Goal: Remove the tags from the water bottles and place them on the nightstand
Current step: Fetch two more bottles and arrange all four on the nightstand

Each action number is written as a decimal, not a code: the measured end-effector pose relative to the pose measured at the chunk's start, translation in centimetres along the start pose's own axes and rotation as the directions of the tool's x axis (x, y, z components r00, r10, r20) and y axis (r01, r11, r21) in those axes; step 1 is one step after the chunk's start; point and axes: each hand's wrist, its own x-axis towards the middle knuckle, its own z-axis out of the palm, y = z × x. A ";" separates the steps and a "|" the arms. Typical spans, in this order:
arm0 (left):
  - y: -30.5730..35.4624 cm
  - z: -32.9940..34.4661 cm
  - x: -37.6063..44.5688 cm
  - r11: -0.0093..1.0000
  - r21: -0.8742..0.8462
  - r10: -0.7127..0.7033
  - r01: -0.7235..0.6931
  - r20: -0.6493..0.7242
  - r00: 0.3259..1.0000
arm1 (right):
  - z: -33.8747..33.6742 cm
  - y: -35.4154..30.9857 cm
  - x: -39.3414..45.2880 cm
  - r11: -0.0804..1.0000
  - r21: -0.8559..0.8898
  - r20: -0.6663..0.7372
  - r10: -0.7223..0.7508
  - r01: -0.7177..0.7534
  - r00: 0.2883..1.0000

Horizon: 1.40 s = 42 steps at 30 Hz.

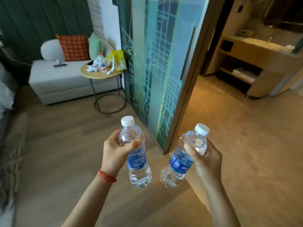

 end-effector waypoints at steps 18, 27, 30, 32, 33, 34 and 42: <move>0.1 -12.3 -3.2 0.996 0.084 0.028 0.022 -0.548 0.836 | 16.1 1.5 3.4 0.998 0.036 0.600 -0.055 0.041 0.798; 0.7 -27.8 -3.2 0.995 0.098 0.048 0.026 -0.684 0.728 | 32.5 -0.4 -3.1 0.994 0.110 0.756 -0.083 -0.002 0.650; 0.9 -33.9 -3.5 0.994 0.099 0.043 0.042 -0.723 0.689 | 38.2 -1.0 -5.7 0.993 0.113 0.786 -0.073 -0.027 0.613; 1.1 -38.0 -4.1 0.993 0.101 0.042 0.053 -0.755 0.654 | 41.9 -1.4 -7.5 0.992 0.119 0.812 -0.070 -0.047 0.580; 1.2 -39.9 -4.4 0.992 0.110 0.044 0.064 -0.770 0.637 | 43.8 -1.7 -8.4 0.991 0.122 0.823 -0.071 -0.053 0.563; 1.3 -41.7 -4.7 0.990 0.119 0.048 0.074 -0.783 0.620 | 45.6 -1.9 -9.3 0.990 0.127 0.836 -0.076 -0.057 0.544; 1.4 -53.2 -7.1 0.982 0.118 0.048 0.146 -0.910 0.411 | 59.1 -4.2 -15.8 0.983 0.145 0.936 -0.100 -0.113 0.337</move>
